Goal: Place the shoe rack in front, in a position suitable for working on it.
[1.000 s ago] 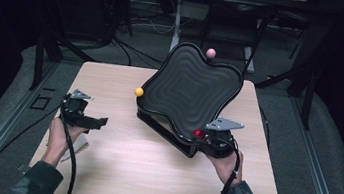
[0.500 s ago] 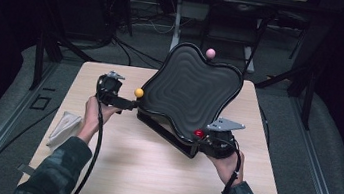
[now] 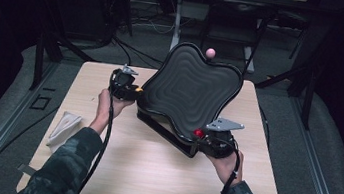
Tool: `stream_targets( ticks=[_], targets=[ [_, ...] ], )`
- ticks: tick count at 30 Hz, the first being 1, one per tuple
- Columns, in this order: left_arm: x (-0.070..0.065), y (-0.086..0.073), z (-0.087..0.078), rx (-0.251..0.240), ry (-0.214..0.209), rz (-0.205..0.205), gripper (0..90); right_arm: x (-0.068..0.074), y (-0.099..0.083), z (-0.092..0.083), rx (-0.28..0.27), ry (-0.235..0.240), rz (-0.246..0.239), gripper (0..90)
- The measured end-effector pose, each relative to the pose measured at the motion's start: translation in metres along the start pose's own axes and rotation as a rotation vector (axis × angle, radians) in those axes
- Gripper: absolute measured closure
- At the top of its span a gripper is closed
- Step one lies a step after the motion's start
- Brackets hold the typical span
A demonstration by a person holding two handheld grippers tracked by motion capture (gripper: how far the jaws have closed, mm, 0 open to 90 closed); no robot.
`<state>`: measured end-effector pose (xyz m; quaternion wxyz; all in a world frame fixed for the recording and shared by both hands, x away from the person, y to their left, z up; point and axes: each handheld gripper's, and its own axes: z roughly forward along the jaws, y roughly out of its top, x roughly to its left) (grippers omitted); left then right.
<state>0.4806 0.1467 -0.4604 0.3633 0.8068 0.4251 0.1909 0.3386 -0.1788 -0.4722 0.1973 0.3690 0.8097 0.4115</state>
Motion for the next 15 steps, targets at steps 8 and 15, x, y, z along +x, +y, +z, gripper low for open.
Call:
stream_targets(
  ticks=[8,15],
  targets=[
    [0.0,-0.011,-0.011,-0.001,0.028,-0.005,60.0,-0.001,0.001,0.003,-0.006,-0.012,0.001,59.9],
    [0.003,-0.03,-0.03,-0.015,0.058,-0.011,59.8,0.004,0.005,0.013,-0.019,-0.038,-0.028,59.9]
  ],
)
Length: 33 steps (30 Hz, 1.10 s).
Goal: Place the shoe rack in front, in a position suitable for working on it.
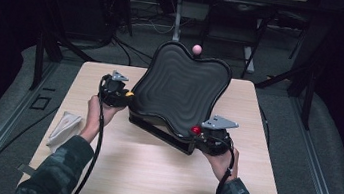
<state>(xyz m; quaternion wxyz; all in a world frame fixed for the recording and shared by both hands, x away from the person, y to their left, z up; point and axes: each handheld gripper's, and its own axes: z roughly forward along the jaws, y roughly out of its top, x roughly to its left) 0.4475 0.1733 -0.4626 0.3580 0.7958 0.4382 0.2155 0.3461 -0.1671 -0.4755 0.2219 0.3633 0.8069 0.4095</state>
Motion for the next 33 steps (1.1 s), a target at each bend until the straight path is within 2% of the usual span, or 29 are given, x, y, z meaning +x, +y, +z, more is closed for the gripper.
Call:
stream_targets(
  ticks=[6,11,16,27,33],
  targets=[
    [0.006,-0.016,-0.018,0.002,0.014,-0.002,59.8,0.005,0.007,0.011,-0.002,0.003,-0.024,59.9],
    [0.007,-0.029,-0.031,-0.003,0.025,-0.007,59.9,0.006,0.01,0.016,-0.001,0.016,-0.023,60.0],
    [0.006,-0.038,-0.042,-0.005,0.035,-0.006,59.9,0.004,0.015,0.021,0.009,0.035,-0.015,60.0],
    [0.005,-0.054,-0.059,-0.002,0.061,-0.003,59.9,-0.001,0.023,0.032,0.025,0.1,0.039,59.9],
    [0.007,-0.061,-0.067,-0.006,0.061,-0.009,59.9,0.0,0.027,0.037,0.024,0.131,0.042,60.0]
  ],
)
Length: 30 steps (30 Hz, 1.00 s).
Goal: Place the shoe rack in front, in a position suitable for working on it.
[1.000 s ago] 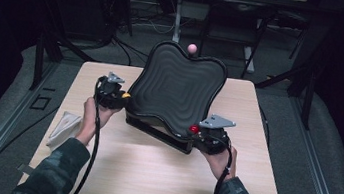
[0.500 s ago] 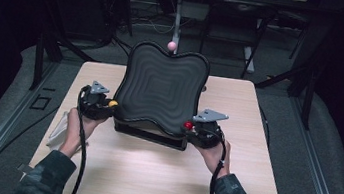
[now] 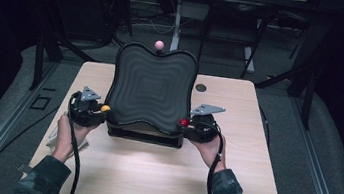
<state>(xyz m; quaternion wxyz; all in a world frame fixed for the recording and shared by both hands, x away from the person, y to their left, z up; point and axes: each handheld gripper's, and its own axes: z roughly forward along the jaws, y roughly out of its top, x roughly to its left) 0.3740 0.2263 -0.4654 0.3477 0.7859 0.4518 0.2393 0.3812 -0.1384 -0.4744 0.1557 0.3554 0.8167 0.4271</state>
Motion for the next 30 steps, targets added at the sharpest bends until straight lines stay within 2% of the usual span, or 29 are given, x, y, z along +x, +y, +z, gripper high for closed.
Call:
stream_targets(
  ticks=[4,5,7,12,15,18,19,20,23,24,27,28,30],
  targets=[
    [0.0,-0.006,-0.007,0.002,0.001,0.003,59.9,0.001,0.0,0.001,-0.003,0.035,-0.018,60.0],
    [0.0,-0.008,-0.01,0.004,0.001,0.005,60.0,0.002,-0.001,0.001,-0.011,0.059,-0.021,60.0],
    [0.0,-0.01,-0.012,0.007,0.004,0.003,59.9,0.003,-0.001,0.001,-0.007,0.049,-0.026,60.0],
    [0.0,-0.017,-0.02,0.004,0.014,-0.006,60.0,0.007,0.0,0.003,-0.01,0.076,-0.034,60.0],
    [0.0,-0.02,-0.024,0.004,0.019,-0.008,60.0,0.011,0.0,0.003,-0.006,0.073,-0.035,59.9],
    [0.003,-0.026,-0.03,0.001,0.023,-0.011,60.0,0.017,0.0,0.004,-0.012,0.107,-0.041,59.8],
    [0.003,-0.027,-0.031,0.001,0.025,-0.01,60.0,0.019,0.001,0.005,-0.009,0.108,-0.047,59.8],
    [0.004,-0.028,-0.033,0.002,0.028,-0.011,60.0,0.02,0.001,0.004,0.002,0.089,-0.053,59.8],
    [0.004,-0.032,-0.036,0.003,0.033,-0.01,60.0,0.024,0.002,0.006,-0.001,0.125,-0.055,59.8],
    [0.004,-0.032,-0.037,0.003,0.032,-0.014,60.0,0.026,0.002,0.005,0.008,0.108,-0.06,59.8],
    [0.005,-0.035,-0.04,0.004,0.031,-0.015,60.0,0.028,0.002,0.005,0.008,0.131,-0.065,59.6],
    [0.005,-0.035,-0.041,0.004,0.032,-0.014,60.0,0.029,0.002,0.005,0.012,0.134,-0.068,59.2],
    [0.006,-0.036,-0.041,0.004,0.029,-0.009,60.0,0.031,0.003,0.008,0.003,0.158,-0.087,51.5]
  ],
)
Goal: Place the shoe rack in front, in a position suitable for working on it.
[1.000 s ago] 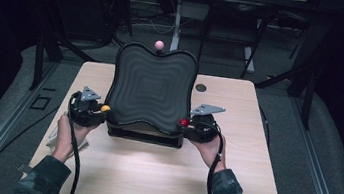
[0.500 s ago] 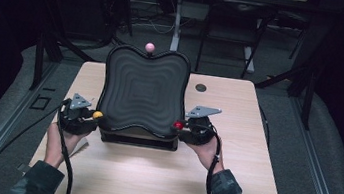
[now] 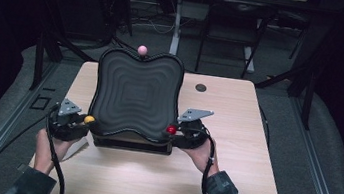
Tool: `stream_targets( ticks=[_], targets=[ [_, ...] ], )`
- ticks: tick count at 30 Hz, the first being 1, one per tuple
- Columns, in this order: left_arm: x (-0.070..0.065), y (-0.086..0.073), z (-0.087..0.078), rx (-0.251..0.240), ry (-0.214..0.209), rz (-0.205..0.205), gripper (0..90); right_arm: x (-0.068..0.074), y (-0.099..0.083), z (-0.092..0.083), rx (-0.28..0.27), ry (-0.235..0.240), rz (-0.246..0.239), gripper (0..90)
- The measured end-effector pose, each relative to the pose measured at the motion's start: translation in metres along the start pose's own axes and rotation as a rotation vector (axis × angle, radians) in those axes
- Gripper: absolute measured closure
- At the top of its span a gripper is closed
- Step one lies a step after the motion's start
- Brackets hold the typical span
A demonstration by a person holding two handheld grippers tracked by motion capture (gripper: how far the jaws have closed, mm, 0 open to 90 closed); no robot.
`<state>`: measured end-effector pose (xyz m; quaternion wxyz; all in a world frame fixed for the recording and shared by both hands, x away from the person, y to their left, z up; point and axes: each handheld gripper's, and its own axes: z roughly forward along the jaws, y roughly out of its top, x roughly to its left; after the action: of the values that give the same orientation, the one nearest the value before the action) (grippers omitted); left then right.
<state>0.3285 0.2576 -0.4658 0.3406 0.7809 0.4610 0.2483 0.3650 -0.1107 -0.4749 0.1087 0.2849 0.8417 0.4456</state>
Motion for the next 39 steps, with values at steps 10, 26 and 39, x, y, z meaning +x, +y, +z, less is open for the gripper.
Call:
stream_targets(
  ticks=[10,26,39],
  targets=[
    [0.005,-0.005,-0.005,0.005,0.01,-0.012,60.0,0.009,0.002,0.009,-0.001,-0.032,-0.033,60.0],
    [0.016,-0.013,-0.018,-0.032,-0.016,-0.04,41.3,0.016,0.005,0.017,-0.015,-0.007,-0.035,60.1],
    [0.061,-0.025,-0.049,-0.073,0.099,-0.137,10.6,0.017,0.006,0.018,-0.009,-0.015,-0.034,60.1]
  ],
)
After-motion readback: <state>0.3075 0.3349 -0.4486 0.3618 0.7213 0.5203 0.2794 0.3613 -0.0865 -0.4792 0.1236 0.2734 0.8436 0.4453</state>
